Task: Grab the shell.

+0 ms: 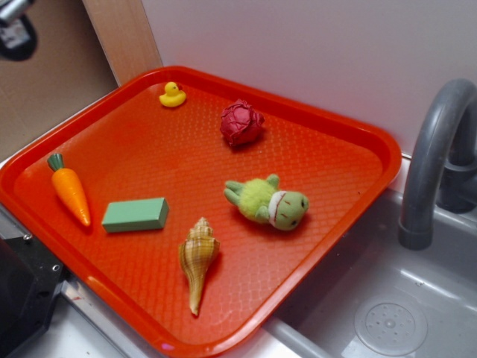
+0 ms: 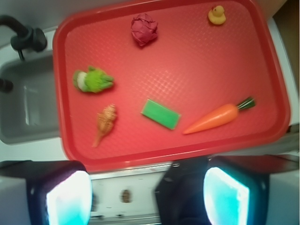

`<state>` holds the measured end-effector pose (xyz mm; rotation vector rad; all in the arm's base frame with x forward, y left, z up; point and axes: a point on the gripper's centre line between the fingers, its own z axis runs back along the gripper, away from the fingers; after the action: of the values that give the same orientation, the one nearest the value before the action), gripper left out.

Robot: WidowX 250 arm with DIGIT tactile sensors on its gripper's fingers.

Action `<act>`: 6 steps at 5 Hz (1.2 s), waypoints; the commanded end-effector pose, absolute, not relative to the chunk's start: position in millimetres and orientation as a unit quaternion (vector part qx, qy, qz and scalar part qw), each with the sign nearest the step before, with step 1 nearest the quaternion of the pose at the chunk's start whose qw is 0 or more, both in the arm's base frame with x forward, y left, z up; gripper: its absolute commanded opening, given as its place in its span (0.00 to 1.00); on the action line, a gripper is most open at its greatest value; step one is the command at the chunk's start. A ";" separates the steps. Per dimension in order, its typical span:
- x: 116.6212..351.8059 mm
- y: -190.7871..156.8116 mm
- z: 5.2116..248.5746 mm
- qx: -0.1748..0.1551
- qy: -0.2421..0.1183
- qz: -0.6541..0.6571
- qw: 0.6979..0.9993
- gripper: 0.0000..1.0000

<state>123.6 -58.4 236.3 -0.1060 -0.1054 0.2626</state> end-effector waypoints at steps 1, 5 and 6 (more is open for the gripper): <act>136.7 -96.1 225.6 -0.073 -0.075 0.246 0.964 1.00; 156.2 -116.5 132.7 -0.032 -0.142 0.328 0.933 1.00; 164.9 -119.0 106.4 -0.005 -0.147 0.329 0.933 1.00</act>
<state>160.4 -117.7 98.8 0.0208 -0.2843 0.6740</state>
